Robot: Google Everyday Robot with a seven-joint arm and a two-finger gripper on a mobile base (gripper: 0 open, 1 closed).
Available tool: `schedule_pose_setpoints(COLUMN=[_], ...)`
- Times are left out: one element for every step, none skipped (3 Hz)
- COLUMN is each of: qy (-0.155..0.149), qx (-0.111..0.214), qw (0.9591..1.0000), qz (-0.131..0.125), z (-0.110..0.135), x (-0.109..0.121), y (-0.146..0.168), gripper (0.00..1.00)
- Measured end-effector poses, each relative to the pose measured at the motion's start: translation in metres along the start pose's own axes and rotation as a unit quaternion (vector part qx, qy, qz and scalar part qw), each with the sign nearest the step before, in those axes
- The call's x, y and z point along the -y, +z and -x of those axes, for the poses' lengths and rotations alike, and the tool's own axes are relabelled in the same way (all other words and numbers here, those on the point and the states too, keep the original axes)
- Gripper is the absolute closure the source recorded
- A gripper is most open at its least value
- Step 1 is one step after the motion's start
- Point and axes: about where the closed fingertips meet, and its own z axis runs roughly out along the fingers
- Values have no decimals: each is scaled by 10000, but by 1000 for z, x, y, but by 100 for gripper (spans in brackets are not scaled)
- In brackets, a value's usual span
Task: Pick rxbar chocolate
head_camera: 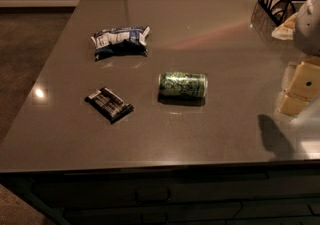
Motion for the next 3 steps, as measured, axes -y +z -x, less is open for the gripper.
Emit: schedule_pose_setpoints(qy=[0, 30, 90], qx=[0, 16, 95], qw=[10000, 10000, 9998], qz=[0, 35, 133], z=[0, 3, 30], x=[0, 2, 13], y=[0, -2, 7], gripper=[0, 0, 0])
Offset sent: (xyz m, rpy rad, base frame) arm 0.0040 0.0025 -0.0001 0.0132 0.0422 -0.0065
